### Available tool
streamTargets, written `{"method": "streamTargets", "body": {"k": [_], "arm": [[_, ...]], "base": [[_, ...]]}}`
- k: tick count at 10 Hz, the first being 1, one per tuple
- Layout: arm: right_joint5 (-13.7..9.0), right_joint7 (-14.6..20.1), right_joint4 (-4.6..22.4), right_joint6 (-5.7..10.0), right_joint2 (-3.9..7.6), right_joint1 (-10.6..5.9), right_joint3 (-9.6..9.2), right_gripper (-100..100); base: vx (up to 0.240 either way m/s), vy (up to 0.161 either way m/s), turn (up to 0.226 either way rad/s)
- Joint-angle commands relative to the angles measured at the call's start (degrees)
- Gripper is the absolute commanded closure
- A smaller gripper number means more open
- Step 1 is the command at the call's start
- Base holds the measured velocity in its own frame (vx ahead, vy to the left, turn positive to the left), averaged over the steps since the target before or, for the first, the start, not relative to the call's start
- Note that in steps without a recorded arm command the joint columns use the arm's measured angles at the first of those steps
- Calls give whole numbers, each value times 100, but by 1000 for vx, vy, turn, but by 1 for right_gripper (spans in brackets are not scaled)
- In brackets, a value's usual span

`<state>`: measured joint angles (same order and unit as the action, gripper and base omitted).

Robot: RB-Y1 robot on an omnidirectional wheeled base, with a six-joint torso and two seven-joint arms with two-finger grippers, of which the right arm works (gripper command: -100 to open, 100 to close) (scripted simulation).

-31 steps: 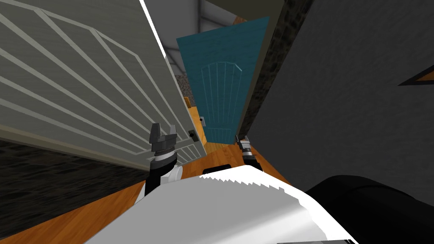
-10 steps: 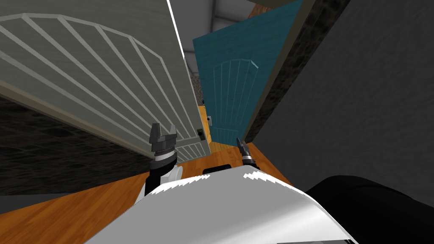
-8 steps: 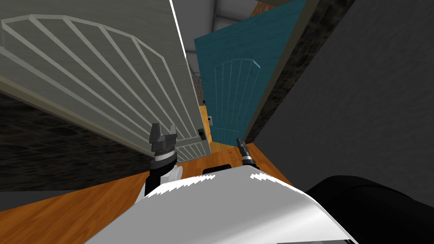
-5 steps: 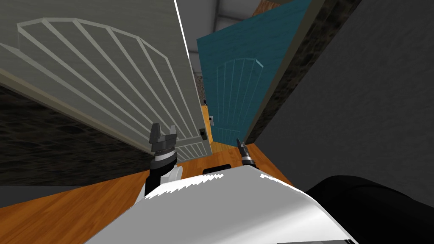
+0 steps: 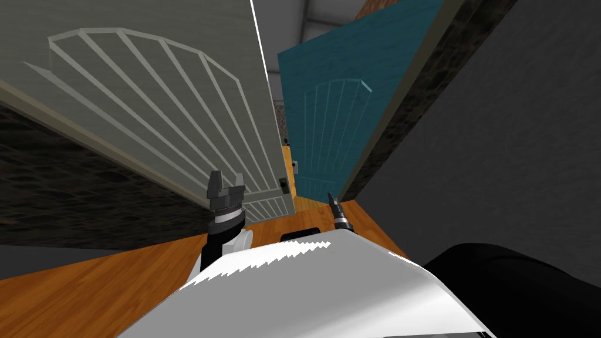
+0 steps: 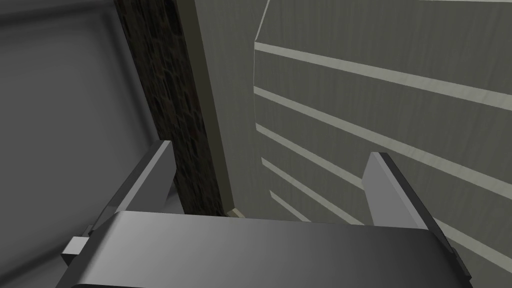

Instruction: Push the door open

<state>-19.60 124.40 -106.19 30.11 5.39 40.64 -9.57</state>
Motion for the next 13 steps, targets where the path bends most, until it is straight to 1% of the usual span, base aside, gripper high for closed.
{"method": "streamTargets", "body": {"k": [1, 13], "arm": [[-21, 184, 29, -2, -7, 11, -7, -100], [-141, 1401, 212, -30, -157, 86, -119, -100]], "base": [[14, 36, 64], [19, 45, 56]]}}
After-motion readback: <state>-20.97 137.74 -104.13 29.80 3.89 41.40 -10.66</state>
